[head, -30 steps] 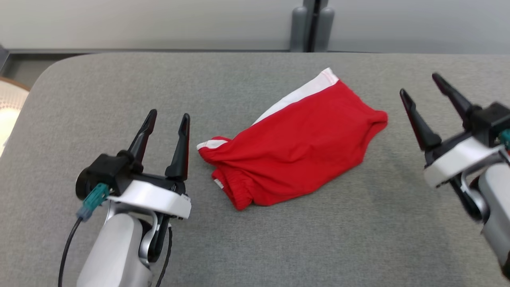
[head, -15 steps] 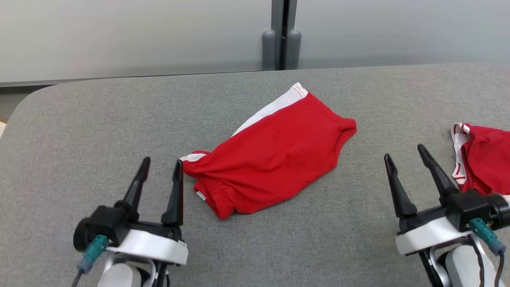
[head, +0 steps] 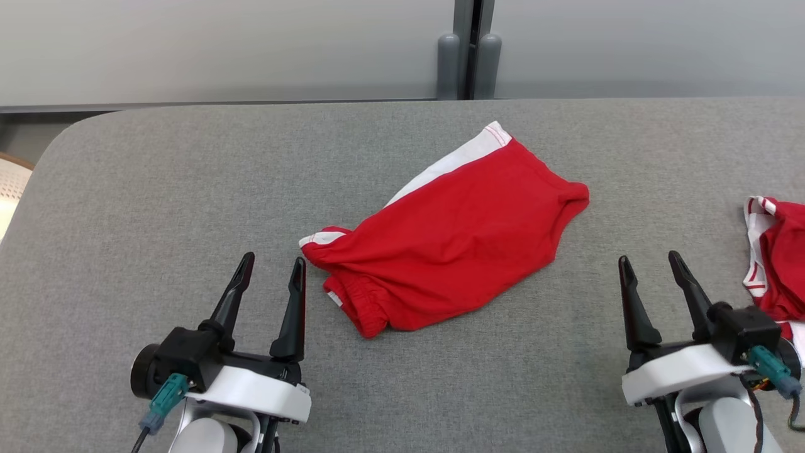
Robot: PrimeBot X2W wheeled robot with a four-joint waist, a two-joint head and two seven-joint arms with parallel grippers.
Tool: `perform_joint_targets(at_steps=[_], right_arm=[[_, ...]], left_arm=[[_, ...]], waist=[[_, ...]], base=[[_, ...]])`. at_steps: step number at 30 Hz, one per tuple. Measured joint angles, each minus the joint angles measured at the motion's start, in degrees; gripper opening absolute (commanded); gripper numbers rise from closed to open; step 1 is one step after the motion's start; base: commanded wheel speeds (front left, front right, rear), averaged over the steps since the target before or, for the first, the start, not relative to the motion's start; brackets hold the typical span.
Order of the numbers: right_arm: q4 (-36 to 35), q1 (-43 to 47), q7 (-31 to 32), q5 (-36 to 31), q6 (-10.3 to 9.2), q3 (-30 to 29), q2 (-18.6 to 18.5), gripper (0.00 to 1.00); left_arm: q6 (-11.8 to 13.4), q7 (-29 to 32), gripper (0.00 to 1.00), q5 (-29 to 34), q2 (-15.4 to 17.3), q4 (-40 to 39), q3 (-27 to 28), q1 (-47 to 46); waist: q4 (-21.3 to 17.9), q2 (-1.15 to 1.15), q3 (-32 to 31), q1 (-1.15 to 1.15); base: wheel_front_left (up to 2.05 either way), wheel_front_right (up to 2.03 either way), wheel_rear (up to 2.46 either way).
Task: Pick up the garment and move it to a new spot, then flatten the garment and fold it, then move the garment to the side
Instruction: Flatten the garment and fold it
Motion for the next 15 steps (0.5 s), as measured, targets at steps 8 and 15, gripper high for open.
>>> perform_joint_targets(at_steps=[8, 15], right_arm=[[6.9, -8.4, 12.8, 18.1, -0.07, -3.0, 1.8, 1.00], [13.2, -14.7, 23.3, 28.0, -0.07, -10.2, 3.3, 1.00]], left_arm=[[0.1, 0.0, 1.00, -0.1, 0.0, 0.8, -2.0, -1.9], [0.3, 0.0, 1.00, -0.6, 0.0, 2.1, -1.0, -3.4]], waist=[[3.6, 0.00, 2.7, 0.00], [7.7, 0.00, 4.6, 0.00]], base=[[0.00, 0.00, 0.00], [0.00, 0.00, 0.00]])
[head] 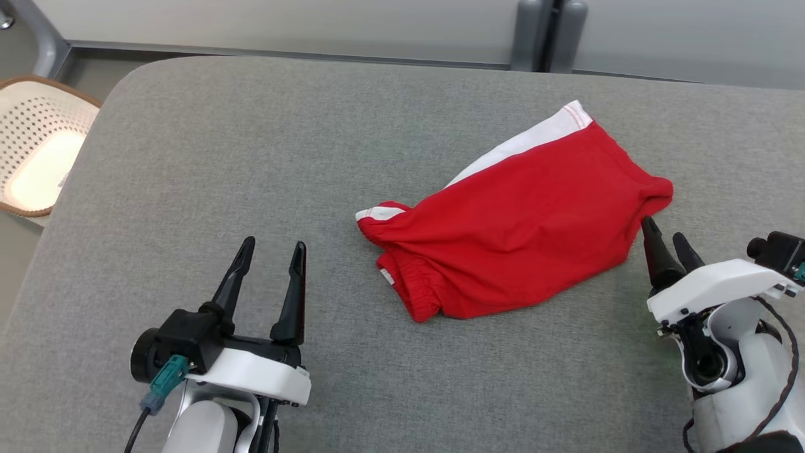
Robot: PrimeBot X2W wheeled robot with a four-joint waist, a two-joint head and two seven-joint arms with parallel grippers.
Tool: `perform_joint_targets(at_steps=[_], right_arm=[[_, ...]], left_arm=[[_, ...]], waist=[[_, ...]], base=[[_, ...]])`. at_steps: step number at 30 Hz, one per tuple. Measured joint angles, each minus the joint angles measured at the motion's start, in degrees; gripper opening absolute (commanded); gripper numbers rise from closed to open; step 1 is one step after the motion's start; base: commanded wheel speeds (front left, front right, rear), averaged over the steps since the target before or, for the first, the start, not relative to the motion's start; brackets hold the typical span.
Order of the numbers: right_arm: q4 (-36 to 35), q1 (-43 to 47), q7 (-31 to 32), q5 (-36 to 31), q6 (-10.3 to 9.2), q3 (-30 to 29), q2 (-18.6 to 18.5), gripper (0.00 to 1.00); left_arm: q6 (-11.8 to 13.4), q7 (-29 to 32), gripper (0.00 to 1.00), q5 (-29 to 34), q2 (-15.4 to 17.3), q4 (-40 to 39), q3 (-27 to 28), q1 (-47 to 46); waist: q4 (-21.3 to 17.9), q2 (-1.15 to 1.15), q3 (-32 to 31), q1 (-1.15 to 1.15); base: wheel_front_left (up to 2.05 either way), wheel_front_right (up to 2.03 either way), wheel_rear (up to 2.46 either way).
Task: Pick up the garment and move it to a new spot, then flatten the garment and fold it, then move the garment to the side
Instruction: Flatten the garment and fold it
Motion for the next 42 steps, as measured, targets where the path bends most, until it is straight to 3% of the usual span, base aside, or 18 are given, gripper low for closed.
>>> perform_joint_targets(at_steps=[12, 28, 30, 31, 35, 42], right_arm=[[10.0, -7.6, 5.9, 0.7, -0.01, -9.4, 0.0, 1.00], [17.0, -16.9, 9.2, -4.7, 0.00, -13.7, -0.8, 1.00], [18.0, -17.9, 9.0, -6.0, 0.00, -13.8, -1.2, 0.18], [18.3, -18.3, 8.3, -6.6, 0.01, -13.9, -1.4, 0.00], [19.0, -18.9, 4.5, -7.5, 0.01, -13.6, -1.3, 0.00], [16.9, -14.7, -2.1, -3.3, 0.01, -10.6, -0.6, 0.00]], left_arm=[[0.8, 0.0, 1.00, -2.5, 0.0, -0.1, -0.2, -1.0], [1.8, 0.0, 1.00, -3.0, 0.0, -1.0, -3.4, -2.5], [1.9, 0.0, 1.00, -3.1, 0.0, -1.0, -3.6, -2.7], [2.0, 0.0, 1.00, -3.1, 0.0, -1.0, -3.7, -2.9], [2.0, 0.0, 1.00, -3.1, 0.0, -0.4, -3.9, -3.4], [2.0, 0.0, 1.00, -3.1, 0.0, 0.2, -3.4, -2.8]], waist=[[5.6, 0.00, 1.9, 0.00], [8.7, 0.00, 4.8, 0.00], [8.9, 0.00, 5.2, 0.00], [8.9, 0.00, 5.4, 0.00], [8.7, 0.00, 5.1, 0.00], [7.2, 0.00, 2.8, 0.00]], base=[[0.00, 0.00, 0.00], [0.00, 0.00, 0.00], [0.00, 0.00, 0.00], [0.00, 0.00, 0.00], [0.00, 0.00, 0.00], [0.00, 0.00, 0.00]])
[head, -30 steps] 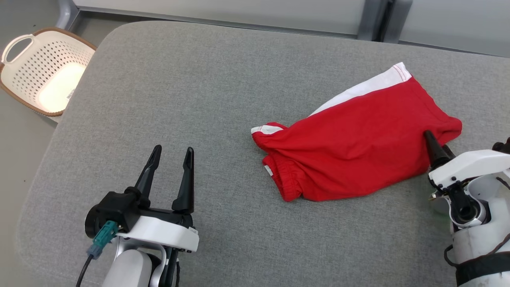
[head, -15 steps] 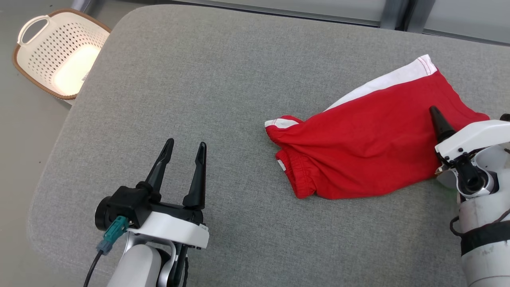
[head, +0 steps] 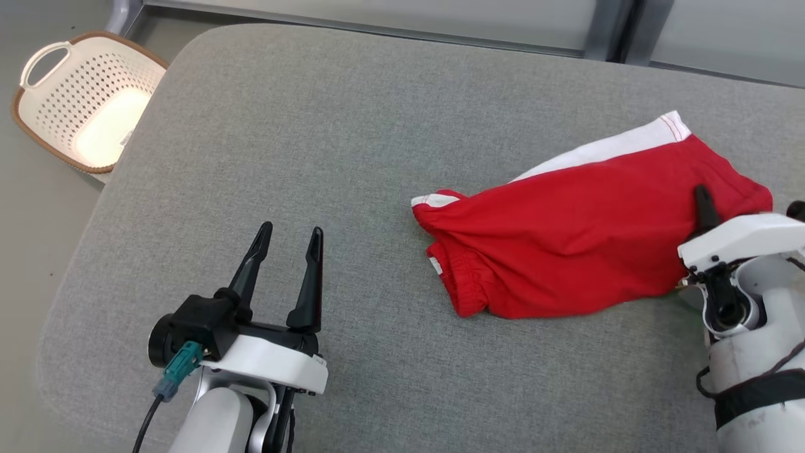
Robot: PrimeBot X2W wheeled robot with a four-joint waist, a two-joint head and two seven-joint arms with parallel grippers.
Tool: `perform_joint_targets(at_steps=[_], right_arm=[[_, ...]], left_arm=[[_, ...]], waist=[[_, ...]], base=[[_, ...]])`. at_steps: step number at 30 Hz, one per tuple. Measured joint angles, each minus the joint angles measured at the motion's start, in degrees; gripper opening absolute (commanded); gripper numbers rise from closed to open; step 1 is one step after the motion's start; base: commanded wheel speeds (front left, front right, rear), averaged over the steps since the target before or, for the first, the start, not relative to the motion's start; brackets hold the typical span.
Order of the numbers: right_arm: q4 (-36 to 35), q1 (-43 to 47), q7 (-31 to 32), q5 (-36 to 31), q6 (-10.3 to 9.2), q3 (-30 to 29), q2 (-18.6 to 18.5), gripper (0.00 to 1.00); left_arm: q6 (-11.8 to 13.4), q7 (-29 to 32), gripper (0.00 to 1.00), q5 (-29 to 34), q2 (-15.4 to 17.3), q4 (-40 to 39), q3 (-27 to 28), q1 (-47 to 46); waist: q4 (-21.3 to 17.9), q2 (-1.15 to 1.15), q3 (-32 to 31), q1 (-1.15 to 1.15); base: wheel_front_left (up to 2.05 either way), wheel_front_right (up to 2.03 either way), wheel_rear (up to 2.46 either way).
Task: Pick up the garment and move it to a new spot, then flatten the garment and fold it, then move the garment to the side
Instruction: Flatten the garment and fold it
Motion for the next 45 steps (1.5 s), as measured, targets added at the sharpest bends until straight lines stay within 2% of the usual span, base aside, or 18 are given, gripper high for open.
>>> perform_joint_targets(at_steps=[7, 13, 15, 25, 30, 34, 35, 40, 45], right_arm=[[-3.9, 7.4, -6.6, 3.5, -0.01, -0.7, 0.0, 0.00], [-7.9, 15.3, -10.3, 6.0, -0.01, -3.1, 1.0, 0.00], [-9.3, 17.4, -10.5, 6.7, -0.01, -2.1, 0.9, 0.00], [-8.0, 17.0, -13.2, 8.9, -0.01, 2.9, 1.1, 0.00], [-10.9, 15.7, -15.9, 12.6, -0.01, 9.6, 1.1, 0.00], [-15.9, 17.0, -16.6, 15.9, -0.01, 17.8, 1.1, 0.00], [-18.4, 18.1, -16.6, 16.8, -0.01, 21.6, 1.1, 0.00], [-22.7, 20.5, -17.0, 16.8, -0.01, 29.5, 0.2, 0.00], [-22.5, 21.2, -17.7, 16.3, -0.01, 34.0, -1.6, 0.00]], left_arm=[[0.0, 0.0, 1.00, 0.5, 0.0, 0.1, 1.4, 1.4], [0.0, 0.0, 1.00, 0.8, 0.0, 0.3, 1.8, 2.9], [0.1, 0.0, 1.00, 0.8, 0.0, 0.3, 1.9, 3.4], [-0.3, 0.0, 1.00, 1.4, 0.0, 0.4, 0.4, 4.1], [0.0, 0.0, 1.00, 2.2, 0.0, -0.7, 1.2, 4.1], [0.0, 0.0, 1.00, 2.6, 0.0, -0.9, 2.1, 4.9], [0.3, 0.0, 1.00, 2.6, 0.0, -1.8, 3.1, 5.5], [0.8, 0.0, 1.00, 2.6, 0.0, -4.0, 4.0, 5.7], [0.7, 0.0, 1.00, 2.6, 0.0, -4.2, 3.8, 6.5]], waist=[[-3.1, 0.00, -2.5, 0.00], [-5.4, 0.00, -4.9, 0.00], [-6.0, 0.00, -5.6, 0.00], [-6.3, 0.00, -7.4, 0.00], [-5.1, 0.00, -8.2, 0.00], [-3.8, 0.00, -9.2, 0.00], [-3.3, 0.00, -9.5, 0.00], [-2.0, 0.00, -9.8, 0.00], [-1.1, 0.00, -9.9, 0.00]], base=[[0.00, 0.00, 0.00], [0.00, 0.00, 0.00], [0.00, 0.00, 0.00], [0.00, 0.00, 0.00], [0.00, 0.00, 0.00], [0.00, 0.00, 0.00], [0.00, 0.00, 0.00], [0.00, 0.00, 0.00], [0.00, 0.00, 0.00]])
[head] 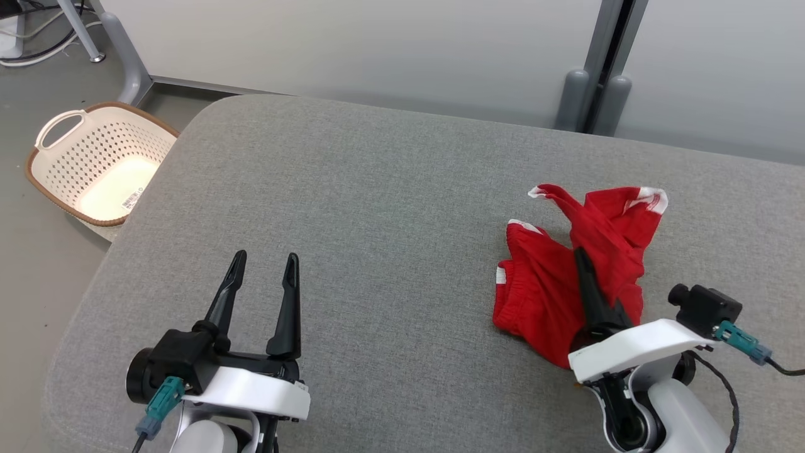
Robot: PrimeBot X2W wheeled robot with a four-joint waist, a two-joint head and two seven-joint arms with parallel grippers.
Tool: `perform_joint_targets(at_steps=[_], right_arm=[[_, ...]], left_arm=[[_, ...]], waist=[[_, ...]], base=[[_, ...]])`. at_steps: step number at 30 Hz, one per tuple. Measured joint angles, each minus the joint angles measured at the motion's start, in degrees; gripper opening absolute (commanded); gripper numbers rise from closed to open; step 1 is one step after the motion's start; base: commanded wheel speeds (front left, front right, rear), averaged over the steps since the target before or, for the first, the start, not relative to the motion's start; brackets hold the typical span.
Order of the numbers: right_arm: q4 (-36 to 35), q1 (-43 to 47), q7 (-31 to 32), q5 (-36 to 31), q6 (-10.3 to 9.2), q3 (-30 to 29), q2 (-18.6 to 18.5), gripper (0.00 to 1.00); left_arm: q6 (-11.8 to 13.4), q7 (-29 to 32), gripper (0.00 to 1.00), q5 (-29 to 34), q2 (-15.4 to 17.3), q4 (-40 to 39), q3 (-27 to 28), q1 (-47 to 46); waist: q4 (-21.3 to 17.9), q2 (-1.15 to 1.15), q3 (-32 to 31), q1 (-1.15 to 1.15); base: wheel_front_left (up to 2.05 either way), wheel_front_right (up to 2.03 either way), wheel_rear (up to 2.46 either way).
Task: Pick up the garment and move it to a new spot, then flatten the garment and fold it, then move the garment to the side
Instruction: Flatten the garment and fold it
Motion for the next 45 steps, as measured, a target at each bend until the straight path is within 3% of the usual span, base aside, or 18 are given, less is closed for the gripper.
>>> perform_joint_targets(at_steps=[9, 10, 11, 13, 17, 23, 28, 34, 41, 45], right_arm=[[3.0, -1.8, -1.8, -3.5, 0.00, 9.0, -2.1, 0.03], [3.4, -2.1, -1.9, -4.0, 0.00, 10.2, -2.3, 0.14], [3.9, -2.4, -1.9, -4.8, 0.00, 11.4, -2.6, 0.37], [5.3, -3.2, -2.4, -7.6, 0.00, 13.2, -3.4, 1.00], [9.8, -5.5, -2.9, -15.4, 0.00, 16.1, -4.5, 1.00], [16.0, -8.1, -3.1, -25.4, 0.00, 19.3, -2.9, 1.00], [19.9, -9.1, -3.4, -27.9, 0.01, 19.8, -1.4, 1.00], [22.7, -9.9, -2.4, -26.3, 0.01, 19.2, -0.1, 1.00], [18.5, -10.9, -3.6, -27.4, 0.01, 11.9, -2.1, 1.00], [10.2, -8.1, -3.7, -32.4, 0.01, 3.7, -3.8, 1.00]], left_arm=[[0.1, 0.0, 1.00, 0.0, 0.0, 0.4, -0.5, 0.2], [0.1, 0.0, 1.00, 0.0, 0.0, 0.5, -0.6, 0.3], [0.1, 0.0, 1.00, -0.2, 0.0, 0.6, -0.6, 0.3], [0.2, 0.0, 1.00, -2.0, 0.0, 1.3, -0.7, 0.3], [0.3, 0.0, 1.00, -2.3, 0.0, 1.8, -1.0, 0.3], [0.3, 0.0, 1.00, -2.6, 0.0, 2.5, -1.4, 0.3], [0.3, 0.0, 1.00, -2.7, 0.0, 2.9, -1.7, 0.3], [0.3, 0.0, 1.00, -2.9, 0.0, 2.9, -1.3, 0.3], [0.1, 0.0, 1.00, -2.6, 0.0, 1.5, -0.2, 0.2], [0.0, 0.0, 1.00, -2.4, 0.0, -0.2, 0.2, -0.1]], waist=[[1.4, 0.00, -0.4, 0.00], [1.6, 0.00, -0.4, 0.00], [1.7, 0.00, -0.4, 0.00], [2.0, 0.00, -0.4, 0.00], [2.6, 0.00, -0.2, 0.00], [3.2, 0.00, 0.2, 0.00], [3.7, 0.00, 0.2, 0.00], [2.9, 0.00, 0.3, 0.00], [-0.5, 0.00, 0.1, 0.00], [-3.1, 0.00, 0.1, 0.00]], base=[[0.00, 0.00, 0.00], [0.00, 0.00, 0.00], [0.00, 0.00, 0.00], [0.00, 0.00, 0.00], [0.00, 0.00, 0.00], [0.00, 0.00, 0.00], [0.00, 0.00, 0.00], [0.00, 0.00, 0.00], [0.00, 0.00, 0.00], [0.00, 0.00, 0.00]])
